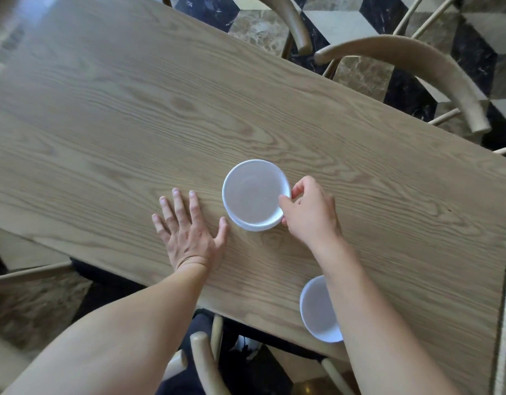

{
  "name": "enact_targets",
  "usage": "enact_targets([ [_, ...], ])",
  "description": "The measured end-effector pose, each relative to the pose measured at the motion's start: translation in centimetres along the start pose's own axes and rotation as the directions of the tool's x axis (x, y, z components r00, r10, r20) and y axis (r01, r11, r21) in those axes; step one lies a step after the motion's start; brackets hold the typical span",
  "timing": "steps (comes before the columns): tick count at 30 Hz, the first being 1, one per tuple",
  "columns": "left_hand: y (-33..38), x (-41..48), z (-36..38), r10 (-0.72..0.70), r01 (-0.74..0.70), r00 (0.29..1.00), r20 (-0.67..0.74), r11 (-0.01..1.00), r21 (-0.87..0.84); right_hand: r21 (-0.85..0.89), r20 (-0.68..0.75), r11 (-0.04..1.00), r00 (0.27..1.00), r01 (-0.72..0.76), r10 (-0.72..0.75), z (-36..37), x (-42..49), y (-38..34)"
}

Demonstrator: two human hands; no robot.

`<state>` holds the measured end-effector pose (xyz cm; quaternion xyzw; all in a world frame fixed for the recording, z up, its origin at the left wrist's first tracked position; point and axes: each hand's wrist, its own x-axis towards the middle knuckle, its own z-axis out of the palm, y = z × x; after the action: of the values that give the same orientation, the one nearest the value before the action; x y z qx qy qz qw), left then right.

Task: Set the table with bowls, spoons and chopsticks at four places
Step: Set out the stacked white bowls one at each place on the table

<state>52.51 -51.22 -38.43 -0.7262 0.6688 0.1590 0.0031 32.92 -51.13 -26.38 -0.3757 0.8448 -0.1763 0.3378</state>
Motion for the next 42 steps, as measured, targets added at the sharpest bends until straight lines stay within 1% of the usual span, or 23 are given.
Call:
enact_targets([
  [3,-0.1,0.0,0.2,0.002,-0.002,1.000,-0.014,1.000,-0.002,-0.025,0.003,0.999,0.999,0.041,-0.041,-0.3,0.0,-0.3],
  [6,-0.1,0.0,0.4,0.004,-0.004,1.000,-0.023,1.000,0.001,0.007,0.043,0.997,0.996,0.074,-0.075,-0.7,0.0,-0.9],
  [9,-0.2,0.0,0.5,0.003,-0.003,1.000,-0.025,1.000,0.012,0.034,0.044,0.990,0.989,0.138,-0.139,-1.2,-0.5,-1.2],
  [11,-0.3,0.0,0.6,0.003,-0.002,1.000,-0.031,1.000,0.010,0.120,0.048,0.981,0.986,0.155,-0.161,-1.6,-0.8,-1.1],
  [13,-0.2,0.0,0.7,0.001,-0.001,0.999,-0.037,1.000,0.008,0.248,0.052,0.959,0.987,0.136,-0.153,-2.0,-1.2,-0.8],
  [16,-0.1,0.0,0.6,0.000,0.001,0.999,-0.033,1.000,0.022,0.429,0.027,0.900,0.995,0.080,-0.101,-2.9,-2.1,0.0],
  [19,-0.1,-0.2,0.6,0.004,-0.004,0.999,-0.039,1.000,0.019,0.518,0.004,0.855,0.999,0.035,-0.043,-4.3,-3.1,1.3],
  [23,-0.2,-0.2,0.6,0.003,-0.002,0.999,-0.046,1.000,0.021,0.536,-0.034,0.844,0.998,-0.032,0.060,-5.8,-4.3,4.0],
  [28,-0.3,-0.3,0.8,0.003,-0.002,0.998,-0.063,1.000,0.013,0.558,-0.031,0.818,0.982,-0.139,0.188,-6.6,-6.1,8.2],
  [34,-0.4,-0.2,1.1,0.008,-0.006,0.997,-0.080,1.000,0.016,0.625,0.002,0.731,0.937,-0.273,0.348,-6.6,-7.7,12.2],
  [37,-0.3,-0.2,1.1,0.012,-0.011,0.996,-0.089,1.000,0.009,0.648,0.008,0.699,0.921,-0.302,0.390,-6.4,-7.8,13.4],
  [42,-0.4,-0.1,1.3,0.011,-0.011,0.994,-0.105,1.000,-0.002,0.648,0.023,0.688,0.911,-0.327,0.412,-5.8,-7.2,14.3],
])
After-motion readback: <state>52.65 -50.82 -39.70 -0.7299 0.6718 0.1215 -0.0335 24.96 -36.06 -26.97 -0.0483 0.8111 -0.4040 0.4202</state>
